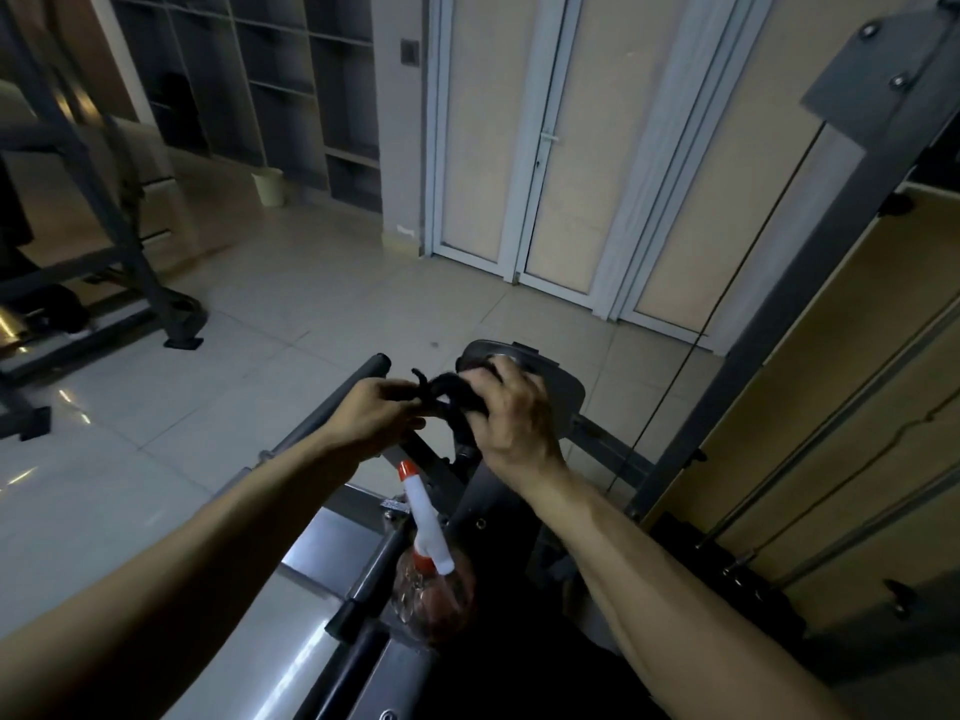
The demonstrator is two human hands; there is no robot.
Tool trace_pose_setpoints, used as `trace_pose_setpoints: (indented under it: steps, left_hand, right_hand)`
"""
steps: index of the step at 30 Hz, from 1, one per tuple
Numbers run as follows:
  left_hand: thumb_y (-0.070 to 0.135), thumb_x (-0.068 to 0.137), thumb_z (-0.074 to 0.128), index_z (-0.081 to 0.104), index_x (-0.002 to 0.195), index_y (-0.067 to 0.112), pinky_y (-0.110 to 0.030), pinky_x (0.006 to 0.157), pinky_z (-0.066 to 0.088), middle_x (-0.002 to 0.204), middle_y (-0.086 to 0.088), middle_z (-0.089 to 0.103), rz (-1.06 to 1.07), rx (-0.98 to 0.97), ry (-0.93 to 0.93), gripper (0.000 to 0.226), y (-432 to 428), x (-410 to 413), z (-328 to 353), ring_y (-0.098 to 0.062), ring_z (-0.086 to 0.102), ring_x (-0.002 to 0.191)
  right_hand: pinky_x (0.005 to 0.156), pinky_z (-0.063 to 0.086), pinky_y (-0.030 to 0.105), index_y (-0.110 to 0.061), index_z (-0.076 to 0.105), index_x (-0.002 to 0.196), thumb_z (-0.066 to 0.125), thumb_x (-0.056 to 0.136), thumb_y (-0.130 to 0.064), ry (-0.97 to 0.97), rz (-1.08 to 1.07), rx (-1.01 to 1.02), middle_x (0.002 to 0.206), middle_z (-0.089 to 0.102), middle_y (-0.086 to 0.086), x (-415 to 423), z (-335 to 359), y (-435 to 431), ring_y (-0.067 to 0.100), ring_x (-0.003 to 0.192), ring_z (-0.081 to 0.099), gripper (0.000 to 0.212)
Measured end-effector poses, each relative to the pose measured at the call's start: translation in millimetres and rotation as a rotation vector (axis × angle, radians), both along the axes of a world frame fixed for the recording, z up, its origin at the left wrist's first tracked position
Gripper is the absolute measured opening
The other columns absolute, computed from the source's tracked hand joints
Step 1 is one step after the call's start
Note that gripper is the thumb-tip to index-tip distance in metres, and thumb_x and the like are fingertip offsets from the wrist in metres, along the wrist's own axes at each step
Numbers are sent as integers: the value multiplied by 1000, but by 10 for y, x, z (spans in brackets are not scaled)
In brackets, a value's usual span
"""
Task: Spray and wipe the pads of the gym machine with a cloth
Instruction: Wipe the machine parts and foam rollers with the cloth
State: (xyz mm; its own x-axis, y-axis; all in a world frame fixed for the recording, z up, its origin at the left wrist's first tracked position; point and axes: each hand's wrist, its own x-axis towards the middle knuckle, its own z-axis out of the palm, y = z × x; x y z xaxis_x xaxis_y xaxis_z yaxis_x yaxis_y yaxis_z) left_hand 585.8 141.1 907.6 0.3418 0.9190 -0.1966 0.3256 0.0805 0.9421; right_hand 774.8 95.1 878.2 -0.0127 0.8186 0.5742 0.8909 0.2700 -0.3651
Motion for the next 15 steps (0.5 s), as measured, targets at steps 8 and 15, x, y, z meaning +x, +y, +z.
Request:
trace_pose_setpoints:
  steps: [8, 15]
  left_hand:
    - [20, 101, 63, 71, 111, 28, -37, 96, 56, 116, 2, 75, -87, 63, 20, 16, -120, 39, 289, -16, 70, 107]
    - [21, 100, 64, 69, 123, 20, -34, 88, 61, 111, 0, 74, -134, 101, 112, 24, -149, 378, 510, -19, 73, 101]
  right_hand:
    - [110, 48, 53, -14, 43, 149, 65, 91, -39, 1407, -331, -234, 144, 54, 15, 314, 45, -162, 33, 129, 56, 66]
    - [112, 44, 43, -27, 56, 145, 62, 81, -33, 1595, -399, -113, 149, 54, 8, 371, -229, -284, 30, 134, 54, 65]
